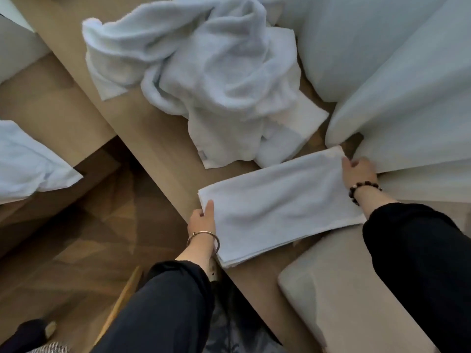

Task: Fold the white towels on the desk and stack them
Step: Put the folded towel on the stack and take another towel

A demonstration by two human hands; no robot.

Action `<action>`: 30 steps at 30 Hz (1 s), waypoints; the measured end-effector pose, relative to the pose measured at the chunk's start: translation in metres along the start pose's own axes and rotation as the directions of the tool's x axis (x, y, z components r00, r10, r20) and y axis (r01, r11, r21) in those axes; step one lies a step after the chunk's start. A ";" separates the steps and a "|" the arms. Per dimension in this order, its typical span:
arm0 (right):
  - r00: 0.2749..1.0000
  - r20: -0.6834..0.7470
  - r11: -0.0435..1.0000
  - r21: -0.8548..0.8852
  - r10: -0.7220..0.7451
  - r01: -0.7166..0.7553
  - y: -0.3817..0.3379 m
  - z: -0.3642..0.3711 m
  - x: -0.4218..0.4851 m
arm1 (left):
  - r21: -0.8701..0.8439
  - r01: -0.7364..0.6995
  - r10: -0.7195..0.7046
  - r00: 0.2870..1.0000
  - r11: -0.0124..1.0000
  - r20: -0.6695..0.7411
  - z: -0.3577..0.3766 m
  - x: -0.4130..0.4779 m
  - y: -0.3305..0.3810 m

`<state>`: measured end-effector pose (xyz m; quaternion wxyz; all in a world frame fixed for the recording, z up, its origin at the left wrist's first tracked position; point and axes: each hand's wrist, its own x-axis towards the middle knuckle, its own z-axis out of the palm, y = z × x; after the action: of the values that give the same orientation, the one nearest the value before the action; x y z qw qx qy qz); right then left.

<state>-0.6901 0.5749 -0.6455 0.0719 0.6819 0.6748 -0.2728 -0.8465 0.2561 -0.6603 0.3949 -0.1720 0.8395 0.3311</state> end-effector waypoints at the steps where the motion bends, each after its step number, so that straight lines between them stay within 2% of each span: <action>1: 0.998 0.046 0.999 -0.016 0.036 -0.035 0.007 0.006 0.005 | 0.002 0.002 -0.002 1.000 1.000 -0.004 0.003 0.002 -0.005; 4: 0.993 0.089 0.996 -0.054 0.078 -0.073 0.020 0.014 0.009 | 0.007 -0.010 0.010 1.000 1.000 -0.012 0.007 -0.001 -0.014; 9: 1.000 -0.008 1.000 0.000 -0.019 0.019 0.022 0.002 0.011 | 0.001 -0.056 0.056 0.991 0.998 -0.119 0.017 -0.018 -0.013; 15: 0.992 0.102 0.974 -0.202 -0.080 0.099 0.040 -0.001 0.013 | -0.009 -0.023 0.023 1.000 1.000 -0.011 0.022 -0.023 -0.032; 21: 0.982 -0.065 0.961 -0.225 -0.177 0.159 0.040 0.013 0.007 | 0.010 -0.015 0.016 0.995 1.000 -0.097 0.028 -0.027 -0.030; 26: 0.990 0.012 0.917 -0.373 -0.143 0.137 0.040 0.016 0.011 | 0.025 0.036 -0.034 0.995 0.999 -0.094 0.028 -0.028 -0.024; 30: 0.990 -0.037 0.902 -0.417 -0.137 0.109 0.038 0.018 0.012 | 0.022 0.027 -0.025 0.995 0.999 -0.094 0.026 -0.028 -0.024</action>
<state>-0.6592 0.5738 -0.6768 0.1749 0.6157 0.7611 -0.1052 -0.8012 0.2573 -0.6606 0.3613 -0.1939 0.8586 0.3077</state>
